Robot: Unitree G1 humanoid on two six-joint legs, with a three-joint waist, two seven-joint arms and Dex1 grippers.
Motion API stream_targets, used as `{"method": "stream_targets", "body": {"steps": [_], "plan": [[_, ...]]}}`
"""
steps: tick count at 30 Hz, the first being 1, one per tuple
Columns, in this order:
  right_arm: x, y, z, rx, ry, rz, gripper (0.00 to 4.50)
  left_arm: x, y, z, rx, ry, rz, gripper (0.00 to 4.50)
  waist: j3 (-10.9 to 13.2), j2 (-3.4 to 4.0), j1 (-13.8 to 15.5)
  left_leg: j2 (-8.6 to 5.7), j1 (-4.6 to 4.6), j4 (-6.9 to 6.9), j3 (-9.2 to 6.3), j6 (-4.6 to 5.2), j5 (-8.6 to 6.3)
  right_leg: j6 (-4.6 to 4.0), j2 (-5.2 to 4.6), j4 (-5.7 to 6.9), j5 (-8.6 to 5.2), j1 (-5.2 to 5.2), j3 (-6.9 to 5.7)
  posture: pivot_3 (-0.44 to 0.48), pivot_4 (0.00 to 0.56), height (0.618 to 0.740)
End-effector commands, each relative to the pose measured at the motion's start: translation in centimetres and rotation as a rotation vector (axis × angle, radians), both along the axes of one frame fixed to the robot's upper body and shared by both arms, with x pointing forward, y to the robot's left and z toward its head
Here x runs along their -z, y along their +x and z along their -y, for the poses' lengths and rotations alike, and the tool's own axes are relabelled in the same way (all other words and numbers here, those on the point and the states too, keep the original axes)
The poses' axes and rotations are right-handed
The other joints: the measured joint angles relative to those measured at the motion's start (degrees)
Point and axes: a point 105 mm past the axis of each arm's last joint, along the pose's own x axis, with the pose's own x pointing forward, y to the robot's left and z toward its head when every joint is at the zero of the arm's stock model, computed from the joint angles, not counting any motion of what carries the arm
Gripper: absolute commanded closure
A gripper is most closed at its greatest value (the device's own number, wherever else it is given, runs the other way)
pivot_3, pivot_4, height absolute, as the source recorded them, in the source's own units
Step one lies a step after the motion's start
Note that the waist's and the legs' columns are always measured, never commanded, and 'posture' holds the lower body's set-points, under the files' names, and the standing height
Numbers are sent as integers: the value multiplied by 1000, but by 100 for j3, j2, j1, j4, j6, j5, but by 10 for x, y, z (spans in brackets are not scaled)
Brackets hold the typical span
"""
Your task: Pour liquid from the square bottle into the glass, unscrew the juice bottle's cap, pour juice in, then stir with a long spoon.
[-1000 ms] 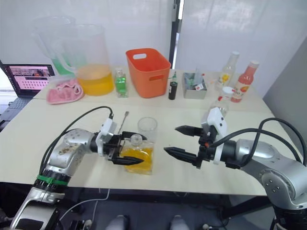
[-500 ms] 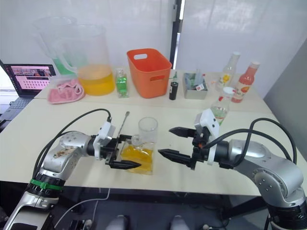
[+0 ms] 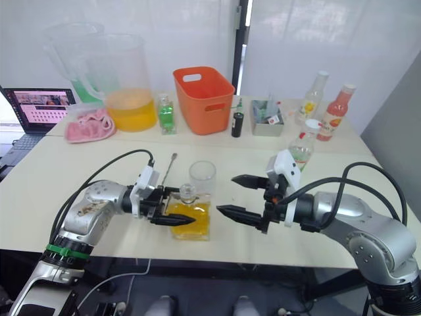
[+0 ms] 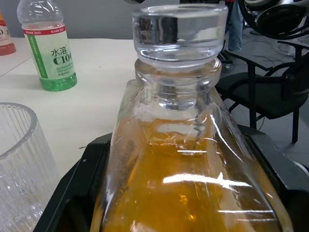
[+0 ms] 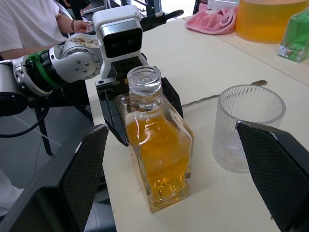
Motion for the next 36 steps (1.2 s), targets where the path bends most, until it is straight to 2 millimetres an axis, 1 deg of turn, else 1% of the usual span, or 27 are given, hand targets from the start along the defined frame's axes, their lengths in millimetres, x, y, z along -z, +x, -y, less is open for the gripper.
{"method": "stream_targets", "body": {"steps": [1,4,7,11,13,19,24,27,30,34,35,36], "plan": [[-14,-1,-17,-63,-24,101,0,-8,-1,2,-3,-47,27,1678,0,3,-13,0,1,1,0,0,0,-1,0,1,0,0,0,0,150,731],[-18,1,-33,-119,-36,121,0,-10,1,2,-28,-53,67,1678,0,3,-10,0,1,2,0,0,0,-2,0,1,1,1,-1,0,150,731],[-22,5,-44,-145,-29,133,0,-10,2,4,-33,-42,106,1678,0,3,19,0,-1,3,-1,0,0,-2,0,0,2,1,-1,0,150,731],[-17,8,-60,-206,-59,103,0,-9,2,5,-25,-33,145,1678,0,4,18,0,-3,9,0,0,0,-9,1,1,6,0,-1,0,150,731],[-16,9,-63,-214,-63,98,0,-8,2,5,-26,-25,149,1678,0,4,30,1,-4,9,-1,0,0,-9,1,3,6,0,-2,0,150,731],[-10,18,-66,-175,-88,107,0,5,2,3,-59,6,118,1678,-1,7,26,1,-3,9,0,0,0,-9,1,4,6,0,-1,0,150,731],[-5,18,-70,-180,-99,105,0,5,7,0,-73,16,119,1678,-2,7,24,1,-2,9,0,0,0,-9,1,4,6,0,-1,0,150,731],[-6,18,-72,-184,-84,99,842,5,7,2,-68,15,122,1678,-2,8,24,0,-2,11,0,0,0,-9,1,5,6,1,-2,0,150,731],[-7,19,-73,-180,-77,113,1885,5,7,4,-61,16,119,1678,-2,8,27,1,0,11,0,0,0,-9,1,8,6,1,-1,0,150,731],[-4,22,-75,-173,-89,150,3200,7,8,3,-57,25,126,1679,-3,9,28,0,0,13,0,0,0,-9,1,7,6,2,-2,0,150,731],[-4,21,-75,-176,-84,151,3430,7,8,3,-56,28,129,1679,-3,9,27,0,1,12,0,0,0,-9,1,8,6,2,-2,0,150,731],[-2,22,-75,-176,-88,150,3429,7,9,2,-60,25,131,1679,-3,9,27,0,2,12,0,0,0,-9,1,8,6,2,-2,0,150,731]]}}
